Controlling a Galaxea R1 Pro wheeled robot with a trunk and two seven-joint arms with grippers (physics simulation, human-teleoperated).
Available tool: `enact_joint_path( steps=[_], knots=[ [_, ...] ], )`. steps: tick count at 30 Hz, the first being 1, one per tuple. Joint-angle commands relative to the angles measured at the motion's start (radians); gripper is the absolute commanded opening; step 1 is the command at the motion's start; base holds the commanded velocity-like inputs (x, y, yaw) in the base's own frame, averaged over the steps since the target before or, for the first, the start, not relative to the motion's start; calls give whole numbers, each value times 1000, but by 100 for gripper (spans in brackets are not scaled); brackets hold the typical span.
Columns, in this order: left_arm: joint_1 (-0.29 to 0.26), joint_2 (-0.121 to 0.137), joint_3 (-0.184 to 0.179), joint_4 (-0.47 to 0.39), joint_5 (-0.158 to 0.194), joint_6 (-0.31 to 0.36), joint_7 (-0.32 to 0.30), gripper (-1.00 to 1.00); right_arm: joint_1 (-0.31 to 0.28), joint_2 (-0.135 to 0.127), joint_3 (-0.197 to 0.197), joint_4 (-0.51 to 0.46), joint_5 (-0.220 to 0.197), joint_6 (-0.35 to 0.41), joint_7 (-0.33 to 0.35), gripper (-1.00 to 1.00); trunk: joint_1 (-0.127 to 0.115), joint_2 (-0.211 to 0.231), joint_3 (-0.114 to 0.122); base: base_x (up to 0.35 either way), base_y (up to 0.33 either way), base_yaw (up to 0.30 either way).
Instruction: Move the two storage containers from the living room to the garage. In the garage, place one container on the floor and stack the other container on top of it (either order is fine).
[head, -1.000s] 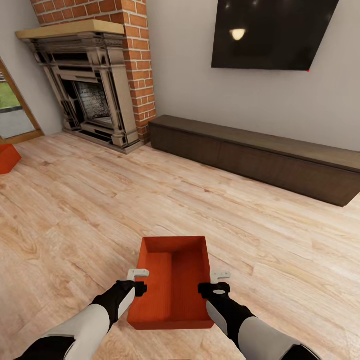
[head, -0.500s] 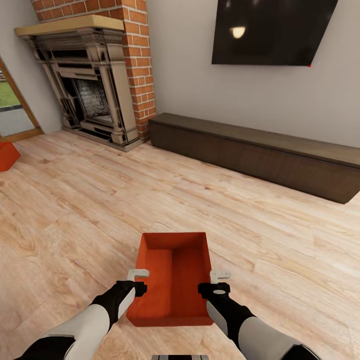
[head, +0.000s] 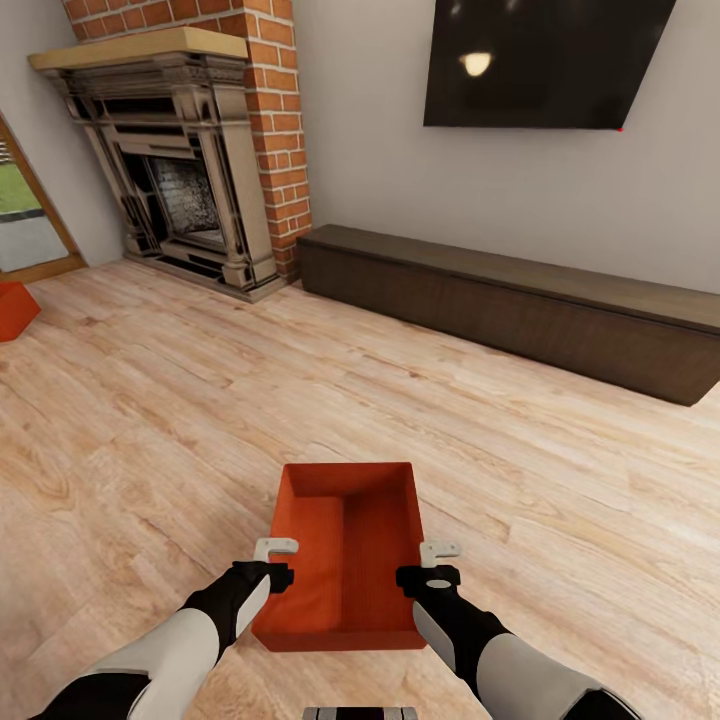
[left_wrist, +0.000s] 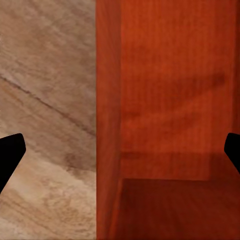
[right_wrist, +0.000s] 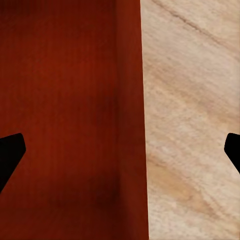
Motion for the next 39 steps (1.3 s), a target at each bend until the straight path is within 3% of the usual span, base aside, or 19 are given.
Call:
enact_joint_path(
  steps=[1,13,19,25,39],
  knots=[
    [0,0,0,-2,-1,6,3,100,0,-1,9,-2,-4,7,-7,100,0,0,-1,0,0,0],
    [0,3,2,-2,-1,7,3,100,0,-3,9,-2,-4,7,-7,100,46,-84,-38,0,0,0],
    [0,3,2,-2,-1,6,3,100,0,-18,9,-2,-4,7,-6,100,46,-84,-38,0,0,0],
    [0,5,2,-2,-1,5,3,100,0,-67,9,-2,-5,9,48,100,46,-84,-38,0,0,0],
    [0,7,2,-2,-1,5,3,100,0,-68,9,-2,-5,9,55,100,46,-84,-38,0,0,0]
  ],
)
